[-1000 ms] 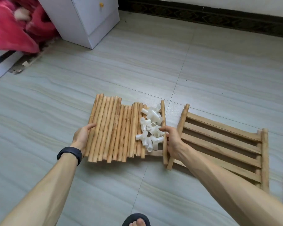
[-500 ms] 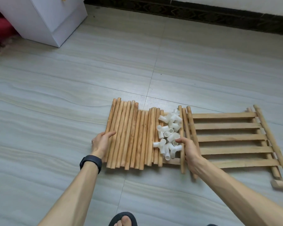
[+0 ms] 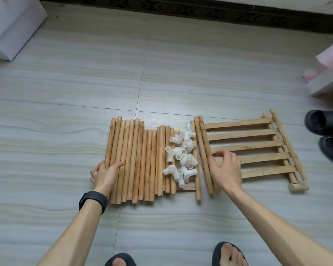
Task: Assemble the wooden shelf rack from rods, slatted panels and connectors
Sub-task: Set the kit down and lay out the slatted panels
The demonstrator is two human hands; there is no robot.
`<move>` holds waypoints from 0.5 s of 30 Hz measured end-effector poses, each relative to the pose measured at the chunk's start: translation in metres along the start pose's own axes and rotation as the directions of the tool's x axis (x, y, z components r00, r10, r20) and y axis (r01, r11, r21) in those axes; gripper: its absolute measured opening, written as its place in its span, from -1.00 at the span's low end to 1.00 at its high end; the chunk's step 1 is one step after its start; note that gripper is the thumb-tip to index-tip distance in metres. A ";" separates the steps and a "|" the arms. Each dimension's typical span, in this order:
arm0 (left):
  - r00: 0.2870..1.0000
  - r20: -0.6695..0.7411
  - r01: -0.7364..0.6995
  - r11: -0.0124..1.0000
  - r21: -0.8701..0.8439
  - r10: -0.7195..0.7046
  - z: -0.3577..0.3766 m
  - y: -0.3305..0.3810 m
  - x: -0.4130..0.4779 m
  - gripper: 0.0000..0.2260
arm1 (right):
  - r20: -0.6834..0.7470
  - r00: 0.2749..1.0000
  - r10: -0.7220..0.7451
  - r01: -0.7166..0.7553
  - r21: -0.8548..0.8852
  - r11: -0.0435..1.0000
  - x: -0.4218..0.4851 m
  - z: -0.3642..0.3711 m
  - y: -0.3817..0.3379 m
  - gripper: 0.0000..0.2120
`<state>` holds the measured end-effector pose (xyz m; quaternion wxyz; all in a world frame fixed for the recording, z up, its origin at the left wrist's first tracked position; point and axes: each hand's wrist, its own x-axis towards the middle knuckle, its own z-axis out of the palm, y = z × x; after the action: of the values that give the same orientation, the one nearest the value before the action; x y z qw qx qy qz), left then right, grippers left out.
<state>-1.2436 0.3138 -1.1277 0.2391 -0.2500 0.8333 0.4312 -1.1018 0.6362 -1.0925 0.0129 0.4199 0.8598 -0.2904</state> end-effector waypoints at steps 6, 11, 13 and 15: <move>0.998 0.057 -0.018 0.997 0.071 0.014 0.011 0.010 -0.002 -0.26 | 0.347 0.938 -0.007 0.134 -0.344 0.930 -0.007 0.010 0.027 -0.45; 0.995 0.083 -0.057 0.994 0.089 0.049 0.007 0.015 0.002 -0.31 | 0.289 0.957 -0.027 0.133 -0.356 0.925 -0.025 0.016 0.031 -0.53; 0.989 0.138 -0.059 0.995 0.079 0.047 0.003 0.018 -0.002 -0.24 | 0.278 0.959 -0.057 0.161 -0.369 0.915 -0.031 0.012 0.039 -0.56; 0.981 0.187 -0.071 0.995 0.069 0.057 0.002 0.019 -0.009 -0.18 | 0.266 0.962 -0.063 0.161 -0.366 0.917 -0.037 0.009 0.046 -0.56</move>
<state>-1.2483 0.3268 -1.1116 0.3107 -0.1730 0.8307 0.4283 -1.0462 0.6279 -1.1125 0.1858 0.3190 0.9142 -0.1670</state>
